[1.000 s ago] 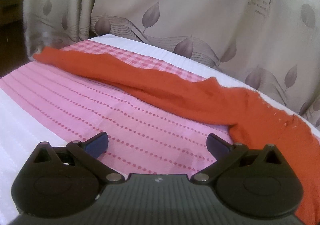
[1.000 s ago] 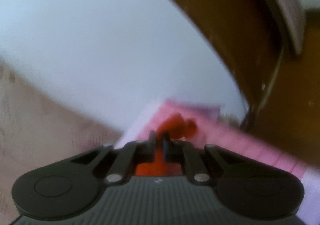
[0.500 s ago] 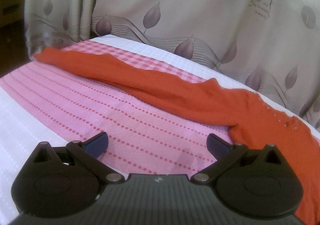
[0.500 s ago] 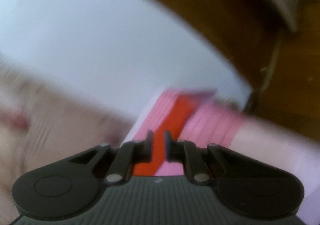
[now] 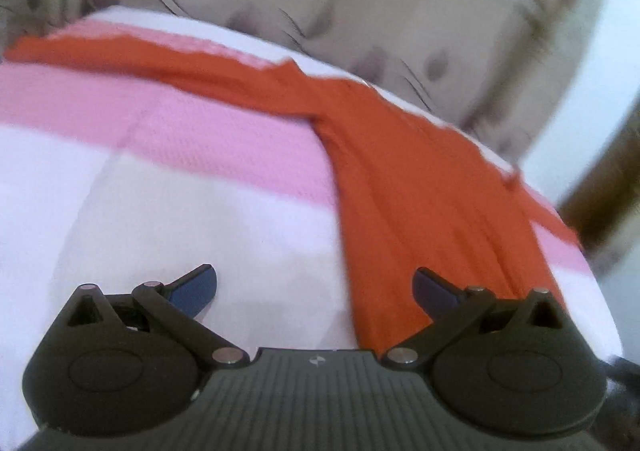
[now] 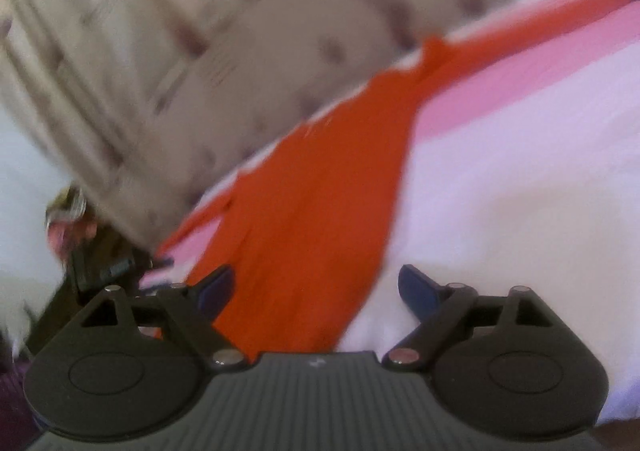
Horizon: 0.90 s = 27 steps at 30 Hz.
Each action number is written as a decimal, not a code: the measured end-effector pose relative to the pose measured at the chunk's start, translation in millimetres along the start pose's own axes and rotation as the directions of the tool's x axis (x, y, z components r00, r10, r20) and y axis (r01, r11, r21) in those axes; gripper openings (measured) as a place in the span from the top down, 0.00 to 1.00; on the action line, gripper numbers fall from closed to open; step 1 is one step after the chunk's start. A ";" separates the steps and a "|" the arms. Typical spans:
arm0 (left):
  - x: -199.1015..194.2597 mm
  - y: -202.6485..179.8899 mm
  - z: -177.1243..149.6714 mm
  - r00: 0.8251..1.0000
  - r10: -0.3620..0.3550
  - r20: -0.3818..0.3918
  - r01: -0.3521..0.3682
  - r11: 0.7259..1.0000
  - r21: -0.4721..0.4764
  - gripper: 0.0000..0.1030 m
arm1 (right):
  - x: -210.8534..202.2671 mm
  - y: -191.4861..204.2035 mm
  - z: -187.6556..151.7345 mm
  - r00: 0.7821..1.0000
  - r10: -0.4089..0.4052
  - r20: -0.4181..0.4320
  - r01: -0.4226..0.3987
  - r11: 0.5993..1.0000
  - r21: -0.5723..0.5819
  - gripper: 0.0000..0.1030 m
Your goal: Fold small clothes
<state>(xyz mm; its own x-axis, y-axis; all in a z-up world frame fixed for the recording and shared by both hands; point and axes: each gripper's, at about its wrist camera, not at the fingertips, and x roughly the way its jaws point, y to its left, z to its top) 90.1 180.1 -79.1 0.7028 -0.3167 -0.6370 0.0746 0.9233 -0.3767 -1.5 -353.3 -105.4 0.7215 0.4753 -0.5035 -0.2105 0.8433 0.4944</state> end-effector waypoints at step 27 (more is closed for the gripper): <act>-79.4 -26.0 -39.9 0.969 0.068 0.237 -0.067 0.998 -0.013 0.01 | -64.3 5.5 -3.8 0.976 -0.162 0.145 0.150 0.984 0.095 0.70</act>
<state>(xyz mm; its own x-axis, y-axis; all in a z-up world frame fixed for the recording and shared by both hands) 4.2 172.5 -45.6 0.8537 -0.1929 -0.4837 0.0183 0.9394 -0.3424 -51.5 -378.3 -72.9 0.8342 0.2905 -0.4686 -0.0369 0.8774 0.4783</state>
